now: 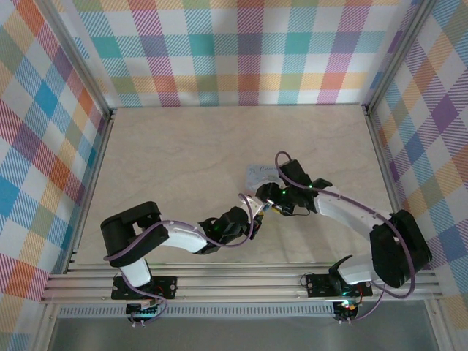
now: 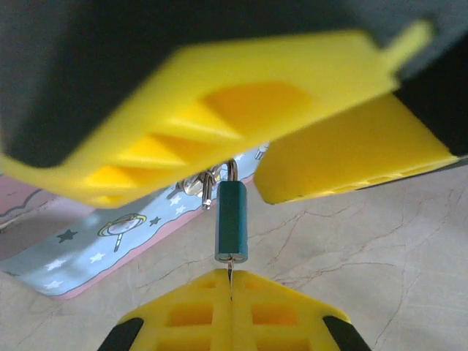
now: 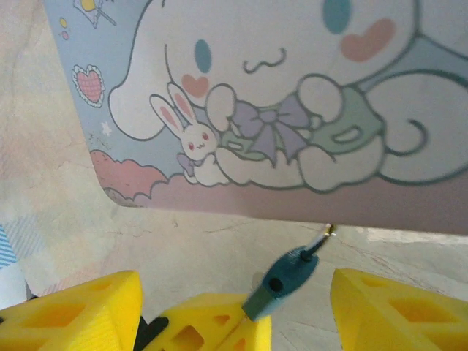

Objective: Unlock the padlock with the key

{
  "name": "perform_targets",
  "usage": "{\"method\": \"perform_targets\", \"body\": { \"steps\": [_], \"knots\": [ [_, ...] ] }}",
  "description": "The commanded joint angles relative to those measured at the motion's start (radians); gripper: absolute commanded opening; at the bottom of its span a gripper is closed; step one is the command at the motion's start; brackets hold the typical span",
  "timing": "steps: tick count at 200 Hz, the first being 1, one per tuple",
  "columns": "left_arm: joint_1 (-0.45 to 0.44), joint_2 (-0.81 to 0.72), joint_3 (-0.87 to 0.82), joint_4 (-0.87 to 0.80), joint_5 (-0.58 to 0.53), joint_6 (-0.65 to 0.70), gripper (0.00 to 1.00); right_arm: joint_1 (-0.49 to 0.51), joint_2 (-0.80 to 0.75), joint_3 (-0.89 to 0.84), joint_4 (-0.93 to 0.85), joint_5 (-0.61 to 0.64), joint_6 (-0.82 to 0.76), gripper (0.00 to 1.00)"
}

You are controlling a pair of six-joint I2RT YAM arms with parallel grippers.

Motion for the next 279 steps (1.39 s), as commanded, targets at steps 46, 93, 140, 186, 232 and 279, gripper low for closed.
{"method": "perform_targets", "body": {
  "steps": [46,93,140,186,232,279],
  "knots": [
    [-0.026,0.012,0.044,-0.114,-0.054,0.087,0.0,0.009,-0.005,-0.027,0.015,-0.039,0.04,0.62],
    [-0.045,0.03,0.074,-0.127,-0.077,0.116,0.0,0.034,0.031,-0.021,0.022,-0.042,0.04,0.46],
    [-0.053,0.026,0.076,-0.13,-0.088,0.132,0.0,0.04,0.058,-0.025,0.02,-0.038,0.04,0.42],
    [-0.055,0.022,0.074,-0.127,-0.096,0.144,0.0,0.045,0.076,-0.026,0.004,-0.033,0.032,0.43],
    [-0.056,0.012,0.076,-0.13,-0.102,0.152,0.0,0.052,0.107,-0.004,-0.008,-0.04,0.02,0.36],
    [-0.057,-0.018,0.07,-0.124,-0.094,0.141,0.0,0.062,0.124,-0.004,-0.003,-0.045,0.02,0.24]
  ]
}}
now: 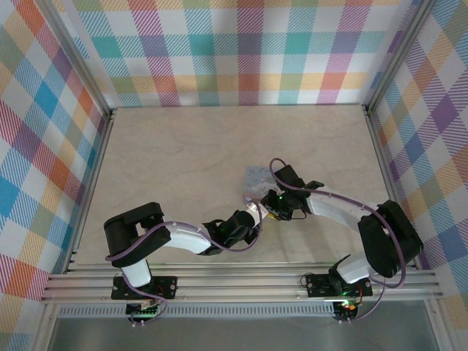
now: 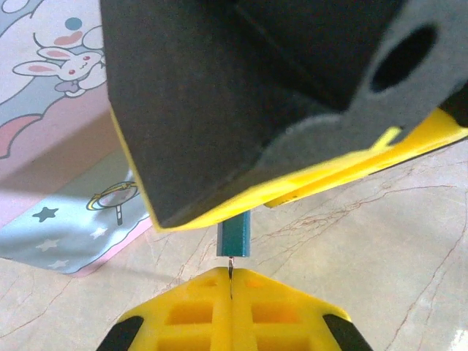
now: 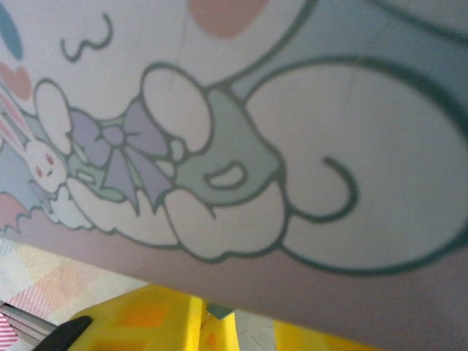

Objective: Unlock the padlock with the key

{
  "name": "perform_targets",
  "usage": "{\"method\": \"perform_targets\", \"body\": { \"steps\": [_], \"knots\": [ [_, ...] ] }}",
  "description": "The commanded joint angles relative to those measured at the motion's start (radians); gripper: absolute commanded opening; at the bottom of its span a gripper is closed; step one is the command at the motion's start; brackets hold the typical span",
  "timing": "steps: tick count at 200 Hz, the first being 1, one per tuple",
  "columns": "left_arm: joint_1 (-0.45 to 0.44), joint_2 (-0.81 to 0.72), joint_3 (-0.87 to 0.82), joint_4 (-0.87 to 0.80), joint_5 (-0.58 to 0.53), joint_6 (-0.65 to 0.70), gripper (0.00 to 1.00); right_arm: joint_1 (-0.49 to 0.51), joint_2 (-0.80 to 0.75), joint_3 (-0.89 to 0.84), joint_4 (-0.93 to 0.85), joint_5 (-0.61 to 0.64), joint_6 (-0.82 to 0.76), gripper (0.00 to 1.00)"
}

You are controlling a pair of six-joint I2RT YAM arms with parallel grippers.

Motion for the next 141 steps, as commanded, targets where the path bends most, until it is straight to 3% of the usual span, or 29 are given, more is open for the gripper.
{"method": "perform_targets", "body": {
  "steps": [1,35,123,141],
  "knots": [
    [-0.013,-0.036,0.021,0.059,0.0,0.007,0.0,0.034,0.023,0.019,-0.019,-0.034,-0.017,0.24],
    [-0.013,-0.041,0.024,0.069,0.002,0.005,0.0,0.035,0.024,0.027,-0.014,-0.044,-0.018,0.0],
    [-0.013,-0.036,-0.011,0.157,0.036,-0.055,0.0,0.033,-0.091,-0.035,0.02,0.015,0.017,0.0],
    [-0.012,-0.044,-0.019,0.168,0.046,-0.074,0.07,0.028,-0.101,-0.054,0.045,0.018,0.037,0.0]
  ]
}}
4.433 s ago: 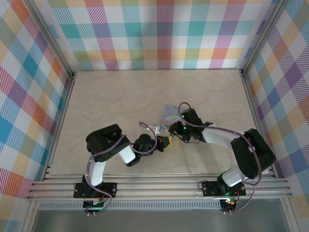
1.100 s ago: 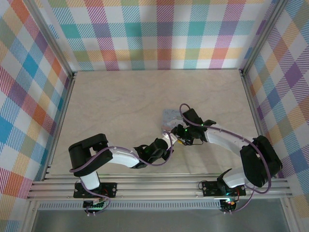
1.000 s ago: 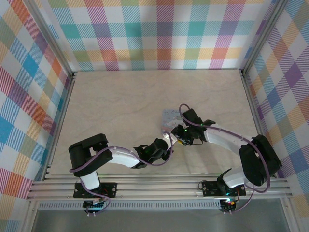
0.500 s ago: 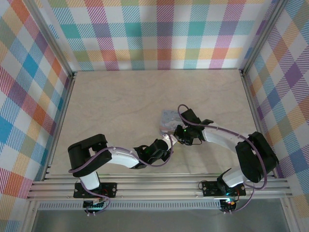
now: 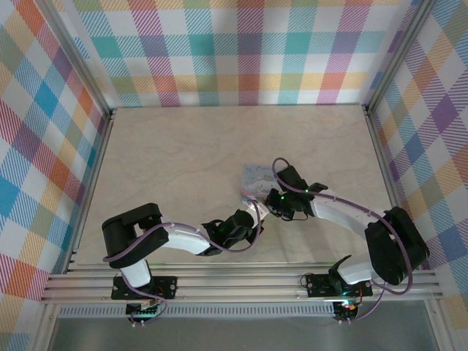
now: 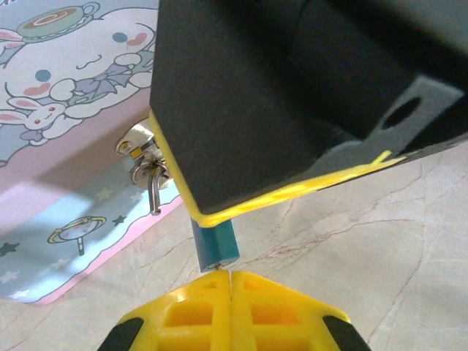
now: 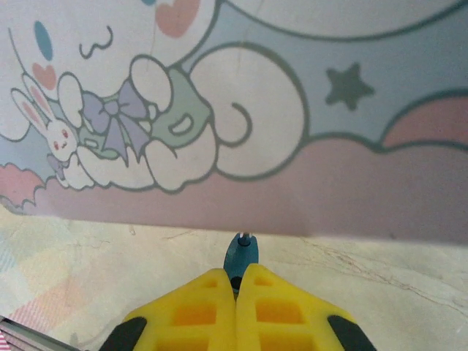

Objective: Unlock the padlock with the key

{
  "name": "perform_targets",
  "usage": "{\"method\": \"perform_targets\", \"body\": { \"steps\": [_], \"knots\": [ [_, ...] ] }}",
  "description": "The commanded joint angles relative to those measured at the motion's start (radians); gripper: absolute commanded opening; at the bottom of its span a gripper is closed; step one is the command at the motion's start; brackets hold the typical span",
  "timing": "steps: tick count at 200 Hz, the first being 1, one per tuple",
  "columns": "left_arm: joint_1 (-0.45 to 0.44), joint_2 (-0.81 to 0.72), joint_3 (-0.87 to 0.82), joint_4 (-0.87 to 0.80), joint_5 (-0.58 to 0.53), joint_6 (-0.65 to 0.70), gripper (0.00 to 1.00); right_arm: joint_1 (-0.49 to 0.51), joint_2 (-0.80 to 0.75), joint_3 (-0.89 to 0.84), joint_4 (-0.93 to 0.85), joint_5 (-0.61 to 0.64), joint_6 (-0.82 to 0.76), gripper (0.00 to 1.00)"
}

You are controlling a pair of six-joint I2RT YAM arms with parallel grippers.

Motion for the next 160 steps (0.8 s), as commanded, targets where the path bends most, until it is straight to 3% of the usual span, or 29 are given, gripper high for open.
{"method": "perform_targets", "body": {
  "steps": [1,68,160],
  "knots": [
    [-0.006,-0.03,-0.01,0.102,0.023,-0.044,0.08,0.021,-0.03,-0.031,0.034,-0.043,0.027,0.0],
    [0.025,-0.159,-0.109,0.102,0.053,-0.132,0.37,-0.04,-0.046,-0.076,0.062,-0.058,0.043,0.0],
    [0.101,-0.342,-0.198,-0.027,0.014,-0.155,0.38,-0.096,-0.126,-0.095,-0.002,-0.009,0.047,0.0]
  ]
}}
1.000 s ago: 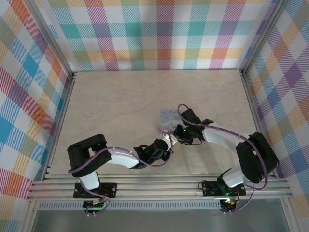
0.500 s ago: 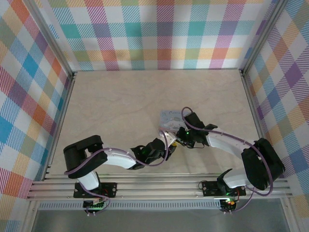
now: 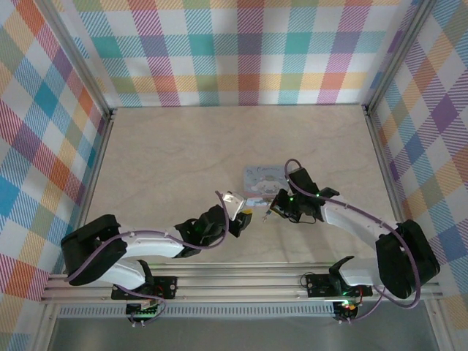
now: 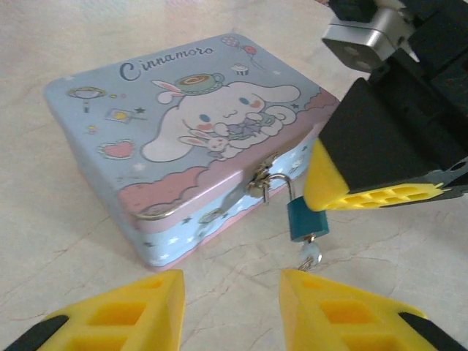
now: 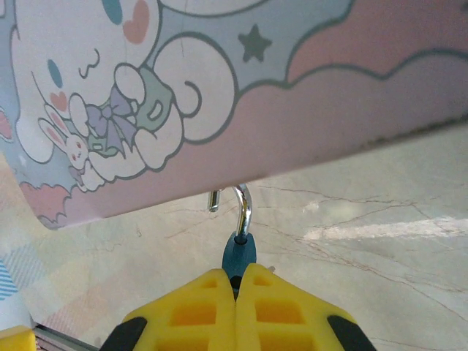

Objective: Unlock the padlock with the key

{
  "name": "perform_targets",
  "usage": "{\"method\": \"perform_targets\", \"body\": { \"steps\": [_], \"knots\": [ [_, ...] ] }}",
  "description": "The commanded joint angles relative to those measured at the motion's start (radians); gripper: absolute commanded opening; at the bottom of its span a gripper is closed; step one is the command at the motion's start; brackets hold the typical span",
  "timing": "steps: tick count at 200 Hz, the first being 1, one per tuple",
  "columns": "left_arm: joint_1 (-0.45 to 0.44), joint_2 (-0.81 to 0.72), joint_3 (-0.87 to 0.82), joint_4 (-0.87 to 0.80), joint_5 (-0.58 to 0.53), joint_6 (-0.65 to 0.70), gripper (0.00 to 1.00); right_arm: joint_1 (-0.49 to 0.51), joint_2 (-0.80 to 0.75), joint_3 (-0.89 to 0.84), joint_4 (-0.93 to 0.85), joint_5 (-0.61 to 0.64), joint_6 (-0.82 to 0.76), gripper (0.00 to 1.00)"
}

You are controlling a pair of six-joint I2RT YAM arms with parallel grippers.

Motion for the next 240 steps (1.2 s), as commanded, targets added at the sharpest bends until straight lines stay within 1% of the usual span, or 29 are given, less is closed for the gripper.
{"method": "perform_targets", "body": {
  "steps": [1,39,61,83,133,150,179,196,221,240],
  "knots": [
    [0.011,-0.027,-0.019,-0.029,-0.014,-0.015,0.38,-0.013,-0.018,-0.024,-0.003,0.015,0.022,0.0],
    [0.014,-0.033,-0.033,-0.027,-0.008,-0.023,0.38,-0.013,-0.002,-0.061,0.071,-0.003,0.103,0.0],
    [0.015,-0.053,-0.041,-0.036,-0.013,-0.018,0.38,-0.013,-0.005,-0.084,0.121,0.01,0.164,0.0],
    [0.015,-0.078,-0.048,-0.05,-0.026,-0.011,0.38,-0.013,-0.028,-0.106,0.171,0.046,0.225,0.0],
    [0.017,-0.114,-0.066,-0.061,-0.036,-0.012,0.38,-0.004,-0.117,-0.107,0.192,0.19,0.298,0.0],
    [0.017,-0.118,-0.066,-0.068,-0.037,-0.011,0.38,-0.005,-0.092,-0.109,0.213,0.196,0.309,0.0],
    [0.017,-0.138,-0.067,-0.085,-0.042,-0.011,0.38,-0.004,-0.003,-0.119,0.267,0.142,0.332,0.0],
    [0.017,-0.16,-0.072,-0.097,-0.052,-0.01,0.38,-0.004,0.031,-0.134,0.296,0.13,0.345,0.0],
    [0.018,-0.198,-0.083,-0.12,-0.064,-0.009,0.38,-0.004,0.025,-0.135,0.287,0.147,0.334,0.0],
    [0.017,-0.219,-0.09,-0.135,-0.073,-0.009,0.38,-0.005,-0.012,-0.126,0.24,0.177,0.307,0.0]
  ]
}}
